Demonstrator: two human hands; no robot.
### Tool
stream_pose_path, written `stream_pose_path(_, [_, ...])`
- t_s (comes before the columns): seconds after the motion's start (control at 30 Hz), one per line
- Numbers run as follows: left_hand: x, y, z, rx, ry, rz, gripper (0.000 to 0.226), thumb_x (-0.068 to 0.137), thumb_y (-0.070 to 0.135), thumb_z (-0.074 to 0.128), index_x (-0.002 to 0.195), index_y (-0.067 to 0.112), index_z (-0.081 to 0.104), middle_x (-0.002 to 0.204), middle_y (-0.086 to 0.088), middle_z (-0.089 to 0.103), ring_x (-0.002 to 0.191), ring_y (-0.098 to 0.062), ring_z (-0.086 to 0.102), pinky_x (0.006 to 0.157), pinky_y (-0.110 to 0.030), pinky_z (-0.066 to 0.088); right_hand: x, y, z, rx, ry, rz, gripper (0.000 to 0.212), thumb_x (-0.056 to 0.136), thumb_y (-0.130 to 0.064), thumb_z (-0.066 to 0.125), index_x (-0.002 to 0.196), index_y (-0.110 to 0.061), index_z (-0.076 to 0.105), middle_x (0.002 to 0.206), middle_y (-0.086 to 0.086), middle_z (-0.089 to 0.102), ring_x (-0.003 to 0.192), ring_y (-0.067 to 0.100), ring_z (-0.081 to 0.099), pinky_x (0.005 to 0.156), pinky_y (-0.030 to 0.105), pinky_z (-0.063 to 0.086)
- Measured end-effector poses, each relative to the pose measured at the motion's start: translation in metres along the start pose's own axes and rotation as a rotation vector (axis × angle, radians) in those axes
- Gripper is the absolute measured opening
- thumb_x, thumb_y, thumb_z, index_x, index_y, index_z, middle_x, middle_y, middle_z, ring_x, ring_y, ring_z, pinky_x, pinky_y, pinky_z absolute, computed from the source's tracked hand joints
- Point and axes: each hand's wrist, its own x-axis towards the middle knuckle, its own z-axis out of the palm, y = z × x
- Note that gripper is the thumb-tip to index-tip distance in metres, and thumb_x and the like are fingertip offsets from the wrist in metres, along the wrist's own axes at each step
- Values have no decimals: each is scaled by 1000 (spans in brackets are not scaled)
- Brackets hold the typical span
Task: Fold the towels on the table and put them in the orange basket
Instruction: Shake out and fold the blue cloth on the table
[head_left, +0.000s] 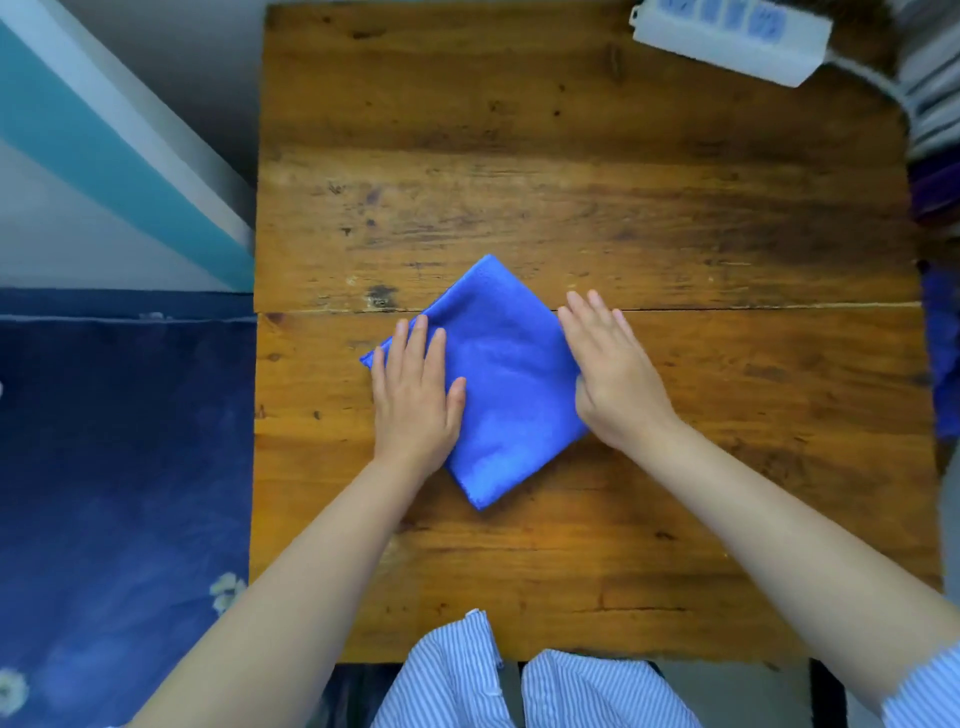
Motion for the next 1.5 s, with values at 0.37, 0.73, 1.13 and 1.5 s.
stream_pose_path(0.37, [-1,0,18,-24,30,-378,58,96,30,36,147,13,14,157,-7,5,145,-24,-1,116,-41,-2,105,7,24,-138,-298,-73,56,97,-38,22,147,-19,5,157,-2,-1,144,22,-10,114,47,-8])
stream_pose_path(0.73, [31,-23,-36,-50,-265,-517,53,79,27,58,129,14,46,126,-10,50,121,-31,39,100,-37,37,113,-5,-3,4,-334,-118,66,85,-27,58,139,-7,26,138,13,44,126,30,41,98,35,35])
stream_pose_path(1.13, [-27,-25,-82,-302,-208,-440,13,78,10,60,78,14,48,92,-15,62,87,-29,56,65,-32,39,102,-64,-37,318,-634,42,18,73,-2,63,69,-13,51,79,6,54,69,19,49,57,26,36])
stream_pose_path(1.5, [-264,-85,-167,-183,420,-472,12,78,23,68,82,15,60,77,8,56,81,-17,49,64,-25,31,-51,-234,-42,370,-474,-681,34,70,8,67,86,-19,53,79,-13,56,70,2,49,67,2,39])
